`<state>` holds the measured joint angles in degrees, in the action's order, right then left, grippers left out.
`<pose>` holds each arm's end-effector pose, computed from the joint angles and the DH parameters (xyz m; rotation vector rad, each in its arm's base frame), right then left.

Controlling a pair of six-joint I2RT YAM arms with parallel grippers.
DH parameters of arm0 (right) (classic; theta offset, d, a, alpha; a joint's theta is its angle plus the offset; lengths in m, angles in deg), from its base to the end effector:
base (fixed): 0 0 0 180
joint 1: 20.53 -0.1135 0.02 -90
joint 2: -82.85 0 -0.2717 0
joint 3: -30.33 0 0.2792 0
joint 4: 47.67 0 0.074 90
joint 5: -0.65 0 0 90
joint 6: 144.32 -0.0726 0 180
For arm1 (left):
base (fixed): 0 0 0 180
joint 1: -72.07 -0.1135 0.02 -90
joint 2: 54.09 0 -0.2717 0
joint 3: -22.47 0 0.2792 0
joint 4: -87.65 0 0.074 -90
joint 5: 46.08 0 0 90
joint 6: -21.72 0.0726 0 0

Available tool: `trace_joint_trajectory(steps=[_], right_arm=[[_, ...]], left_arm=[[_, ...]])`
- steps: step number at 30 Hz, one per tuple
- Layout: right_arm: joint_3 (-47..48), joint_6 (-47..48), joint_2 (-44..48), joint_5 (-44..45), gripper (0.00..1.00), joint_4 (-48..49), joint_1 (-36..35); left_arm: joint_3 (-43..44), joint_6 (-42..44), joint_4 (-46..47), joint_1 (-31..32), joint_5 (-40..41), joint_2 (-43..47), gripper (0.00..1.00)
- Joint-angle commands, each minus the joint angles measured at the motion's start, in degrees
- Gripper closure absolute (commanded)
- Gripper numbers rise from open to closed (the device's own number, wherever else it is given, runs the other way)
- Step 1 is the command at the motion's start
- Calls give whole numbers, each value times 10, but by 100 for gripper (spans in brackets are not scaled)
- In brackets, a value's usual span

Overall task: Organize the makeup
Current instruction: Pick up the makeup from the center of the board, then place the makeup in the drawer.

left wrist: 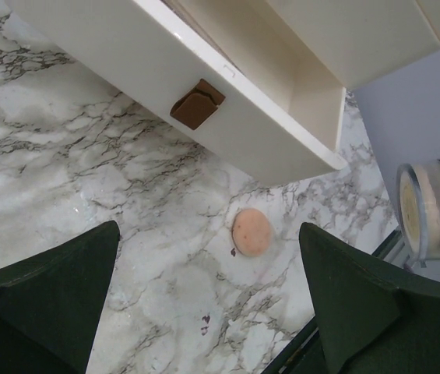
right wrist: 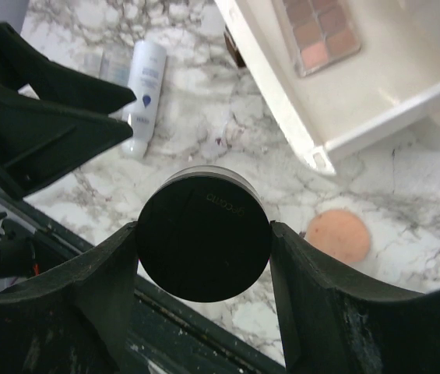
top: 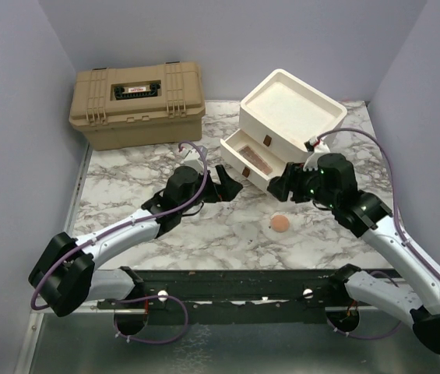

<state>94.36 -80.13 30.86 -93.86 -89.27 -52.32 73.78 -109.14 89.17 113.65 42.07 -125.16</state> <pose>0.2121 0.1382 0.3136 -0.1621 2.1544 0.6806 0.2481 -0.2233 0.2302 0.0363 2.0192 -0.9870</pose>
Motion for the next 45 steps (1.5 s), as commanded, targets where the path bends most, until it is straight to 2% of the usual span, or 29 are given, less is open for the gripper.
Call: trace_joint_trajectory(steps=[1,8,14,18,28,38,42,45], right_arm=[[62,34,-63,93,45,2,2],[132,6,-158,172,49,-19,2],[138,-43,-212,203,54,22,-5],[177,-59,-260,269,54,-20,-12],[179,-92,-291,313,53,-3,-31],[141,-126,-279,383,53,7,-35],[139,-186,-313,362,52,24,-44],[176,-211,-351,417,52,-22,-51]], left_arm=[[17,-13,27,-2,-17,-9,1],[1,-31,39,-2,-30,-4,1],[-3,-35,44,-2,-29,-2,1],[2,-38,46,-2,-42,-8,1],[-10,-40,54,-2,-33,-5,1],[-9,-46,54,-2,-28,-3,1],[-16,-59,54,-2,-18,-6,1],[-24,-74,62,-2,-6,-5,1]])
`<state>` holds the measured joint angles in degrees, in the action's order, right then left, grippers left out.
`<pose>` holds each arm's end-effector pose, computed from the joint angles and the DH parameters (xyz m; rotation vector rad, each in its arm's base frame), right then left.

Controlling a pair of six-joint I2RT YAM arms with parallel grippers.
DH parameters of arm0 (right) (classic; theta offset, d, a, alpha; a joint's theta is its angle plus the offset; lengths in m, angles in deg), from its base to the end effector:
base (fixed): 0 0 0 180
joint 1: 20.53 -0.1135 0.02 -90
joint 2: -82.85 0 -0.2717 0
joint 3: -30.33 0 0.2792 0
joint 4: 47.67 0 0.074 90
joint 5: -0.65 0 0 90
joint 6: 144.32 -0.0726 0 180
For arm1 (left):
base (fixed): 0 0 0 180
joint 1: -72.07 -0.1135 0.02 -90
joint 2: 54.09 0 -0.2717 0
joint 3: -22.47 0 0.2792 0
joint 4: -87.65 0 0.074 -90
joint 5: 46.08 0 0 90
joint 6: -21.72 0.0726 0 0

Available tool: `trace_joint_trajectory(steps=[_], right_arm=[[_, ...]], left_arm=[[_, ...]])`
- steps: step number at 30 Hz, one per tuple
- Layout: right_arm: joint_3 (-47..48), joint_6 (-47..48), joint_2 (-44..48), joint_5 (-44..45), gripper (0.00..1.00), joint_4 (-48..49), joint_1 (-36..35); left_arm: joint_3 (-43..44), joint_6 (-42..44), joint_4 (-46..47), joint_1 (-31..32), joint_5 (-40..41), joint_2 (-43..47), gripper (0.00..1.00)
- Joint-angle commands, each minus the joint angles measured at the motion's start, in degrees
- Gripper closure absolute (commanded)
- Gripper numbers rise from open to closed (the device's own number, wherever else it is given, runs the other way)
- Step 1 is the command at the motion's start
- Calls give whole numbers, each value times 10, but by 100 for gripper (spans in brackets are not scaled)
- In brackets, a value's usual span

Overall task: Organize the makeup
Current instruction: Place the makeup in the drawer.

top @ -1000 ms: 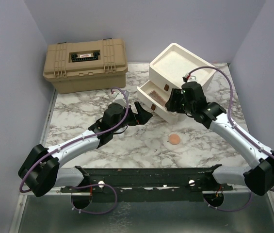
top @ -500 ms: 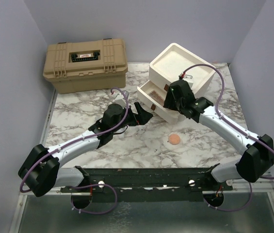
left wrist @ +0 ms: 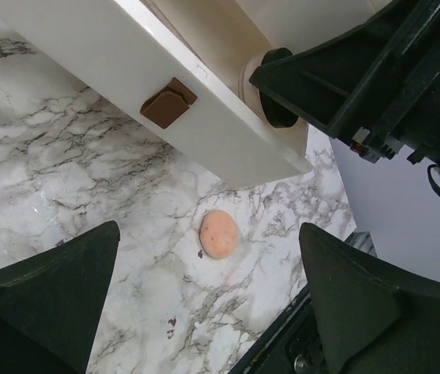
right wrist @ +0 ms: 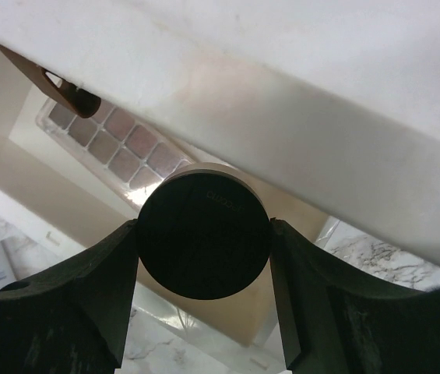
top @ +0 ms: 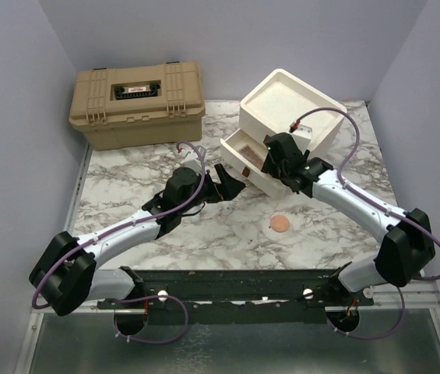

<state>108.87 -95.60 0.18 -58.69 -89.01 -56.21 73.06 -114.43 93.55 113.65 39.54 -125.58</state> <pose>0.3136 0.1796 0.2656 0.3571 2.2037 0.0891 0.2476 -0.2271 0.2337 -0.0210 1.9900 -1.1126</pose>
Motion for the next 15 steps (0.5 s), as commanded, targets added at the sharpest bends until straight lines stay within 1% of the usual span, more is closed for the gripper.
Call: trace_joint_trajectory(steps=[1,3,7,9,12,15], right_arm=[[39,-58,-50,80,52,-37,-12],[42,-65,-51,92,52,-46,-12],[0,-65,-25,68,51,-10,-12],[-19,-66,-13,57,51,7,-12],[-24,-62,-9,54,51,8,-12],[-22,-65,-14,61,48,2,-12]], left_arm=[[-14,-19,16,-2,21,-4,1],[-2,-7,9,-3,21,-12,1],[16,-12,9,-2,5,-33,1],[13,-23,11,-2,-5,-34,2],[-3,-31,11,-3,-11,-21,2],[-18,-39,13,-2,4,-1,2]])
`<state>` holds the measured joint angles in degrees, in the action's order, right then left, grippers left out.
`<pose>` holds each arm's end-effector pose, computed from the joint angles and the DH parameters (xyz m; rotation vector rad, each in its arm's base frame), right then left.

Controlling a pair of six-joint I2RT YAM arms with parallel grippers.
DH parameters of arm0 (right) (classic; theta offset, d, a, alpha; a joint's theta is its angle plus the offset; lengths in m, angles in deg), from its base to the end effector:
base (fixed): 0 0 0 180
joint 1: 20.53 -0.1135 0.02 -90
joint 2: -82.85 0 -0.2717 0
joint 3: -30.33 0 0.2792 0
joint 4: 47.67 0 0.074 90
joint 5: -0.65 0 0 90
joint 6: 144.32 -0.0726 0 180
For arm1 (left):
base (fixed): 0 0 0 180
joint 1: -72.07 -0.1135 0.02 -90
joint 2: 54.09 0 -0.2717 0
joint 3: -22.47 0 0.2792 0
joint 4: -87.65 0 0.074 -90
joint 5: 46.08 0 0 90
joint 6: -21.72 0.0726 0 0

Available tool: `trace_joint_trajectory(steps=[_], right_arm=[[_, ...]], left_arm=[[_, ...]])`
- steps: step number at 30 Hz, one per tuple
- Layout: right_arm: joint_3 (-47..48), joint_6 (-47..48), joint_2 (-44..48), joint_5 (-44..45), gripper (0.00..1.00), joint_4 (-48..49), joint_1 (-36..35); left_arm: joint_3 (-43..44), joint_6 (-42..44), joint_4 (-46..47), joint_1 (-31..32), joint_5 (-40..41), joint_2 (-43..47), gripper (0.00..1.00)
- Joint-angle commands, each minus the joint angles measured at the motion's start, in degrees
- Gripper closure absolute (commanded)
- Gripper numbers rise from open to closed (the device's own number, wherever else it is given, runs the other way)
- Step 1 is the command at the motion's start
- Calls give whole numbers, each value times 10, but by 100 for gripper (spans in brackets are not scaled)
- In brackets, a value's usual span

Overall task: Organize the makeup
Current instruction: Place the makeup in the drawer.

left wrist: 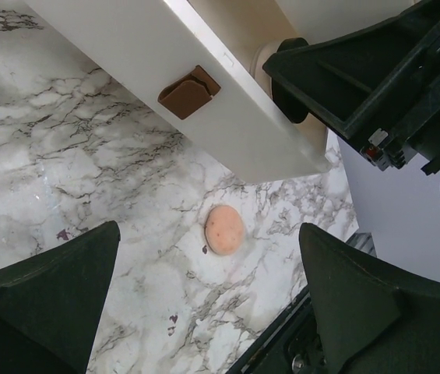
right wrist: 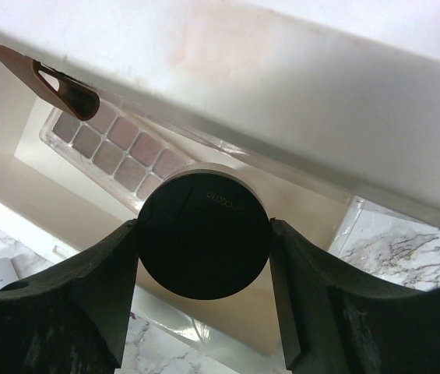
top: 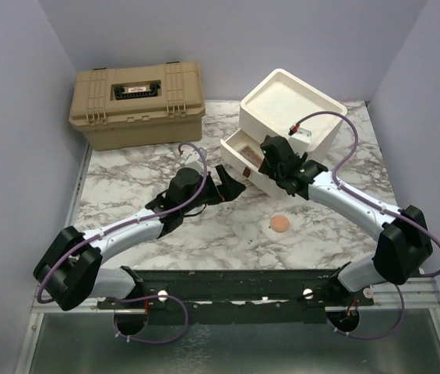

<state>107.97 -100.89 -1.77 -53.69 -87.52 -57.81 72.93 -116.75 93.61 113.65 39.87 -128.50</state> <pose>0.3142 0.1860 0.2531 0.4547 2.1582 0.0548 0.2520 -0.2304 0.2166 -0.0706 2.0494 -1.1050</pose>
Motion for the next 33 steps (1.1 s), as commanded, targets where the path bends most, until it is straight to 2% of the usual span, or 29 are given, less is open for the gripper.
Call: trace_joint_trajectory(steps=[1,13,22,33], right_arm=[[-13,-14,3,13,48,-14,4],[31,3,-46,33,43,-69,4],[23,35,-46,10,34,-60,4],[20,81,-57,17,29,-57,3]], left_arm=[[-19,-17,11,-2,6,32,2],[-26,-12,11,-2,8,34,2],[-17,-4,8,-2,4,27,2],[0,1,-8,-2,-8,16,2]])
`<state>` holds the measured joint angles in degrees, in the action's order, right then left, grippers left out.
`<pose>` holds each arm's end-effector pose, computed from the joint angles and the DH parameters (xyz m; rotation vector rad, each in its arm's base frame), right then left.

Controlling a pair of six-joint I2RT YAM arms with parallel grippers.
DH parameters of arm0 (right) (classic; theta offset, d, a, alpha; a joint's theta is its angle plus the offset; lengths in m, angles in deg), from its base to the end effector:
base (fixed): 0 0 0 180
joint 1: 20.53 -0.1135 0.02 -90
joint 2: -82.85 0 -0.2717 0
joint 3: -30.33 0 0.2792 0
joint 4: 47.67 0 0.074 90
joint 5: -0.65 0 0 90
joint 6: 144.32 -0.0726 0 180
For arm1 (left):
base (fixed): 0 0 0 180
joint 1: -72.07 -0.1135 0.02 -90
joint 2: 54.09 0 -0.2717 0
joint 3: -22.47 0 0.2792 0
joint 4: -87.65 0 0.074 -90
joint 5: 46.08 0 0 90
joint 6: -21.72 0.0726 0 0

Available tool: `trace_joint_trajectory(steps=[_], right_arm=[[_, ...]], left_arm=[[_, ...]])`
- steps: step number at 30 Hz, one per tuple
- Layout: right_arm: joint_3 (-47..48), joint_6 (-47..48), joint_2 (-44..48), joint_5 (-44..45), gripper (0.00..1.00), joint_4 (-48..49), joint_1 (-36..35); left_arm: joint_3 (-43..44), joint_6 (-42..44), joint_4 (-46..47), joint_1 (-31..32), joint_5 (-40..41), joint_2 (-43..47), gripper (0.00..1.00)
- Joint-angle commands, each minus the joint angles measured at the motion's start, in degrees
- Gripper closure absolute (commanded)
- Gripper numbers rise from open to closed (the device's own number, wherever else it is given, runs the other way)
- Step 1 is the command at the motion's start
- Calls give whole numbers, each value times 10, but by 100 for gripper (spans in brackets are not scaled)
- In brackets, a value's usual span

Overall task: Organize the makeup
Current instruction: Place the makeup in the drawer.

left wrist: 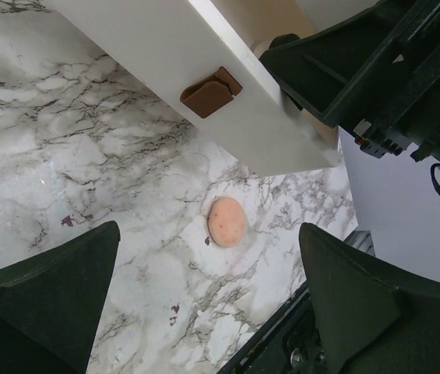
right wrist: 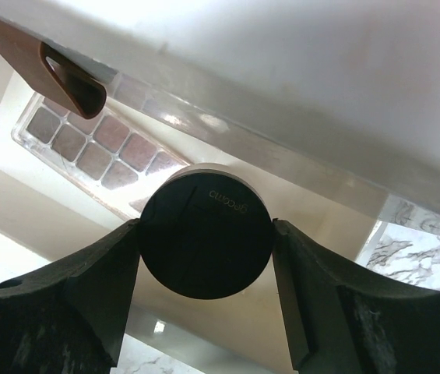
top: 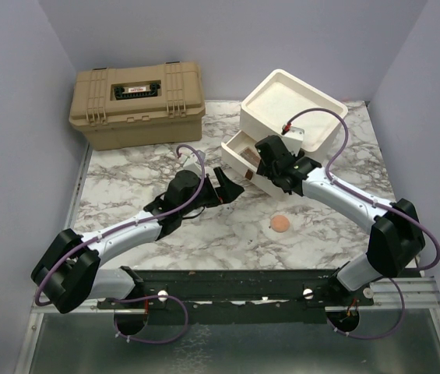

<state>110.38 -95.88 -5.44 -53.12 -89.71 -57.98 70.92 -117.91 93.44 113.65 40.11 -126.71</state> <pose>0.3221 0.1927 0.2431 0.3426 2.2143 -0.0504 0.2455 -0.2243 0.2123 -0.0953 2.0585 -1.1100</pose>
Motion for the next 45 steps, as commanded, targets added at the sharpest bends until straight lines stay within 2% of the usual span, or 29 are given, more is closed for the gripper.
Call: trace_joint_trajectory(steps=[1,8,18,26,35,37,39,45], right_arm=[[-3,35,-21,9,28,-36,4],[-14,48,-10,-16,24,-24,4],[-20,68,58,-87,26,-2,4],[-85,128,135,-189,26,86,5],[-151,180,222,-252,24,171,5],[-175,222,249,-321,23,204,5],[-215,297,286,-477,23,257,5],[-291,303,410,-498,18,243,5]], left_arm=[[19,13,-7,-3,-7,-1,2],[23,15,-14,-2,-13,-8,2],[21,15,-15,-2,-9,-3,2],[22,18,-16,-3,-8,4,2],[7,17,-22,-2,1,28,2],[7,16,-23,-3,0,28,2],[14,20,-23,-2,-13,27,2],[19,42,-32,-3,-31,39,2]])
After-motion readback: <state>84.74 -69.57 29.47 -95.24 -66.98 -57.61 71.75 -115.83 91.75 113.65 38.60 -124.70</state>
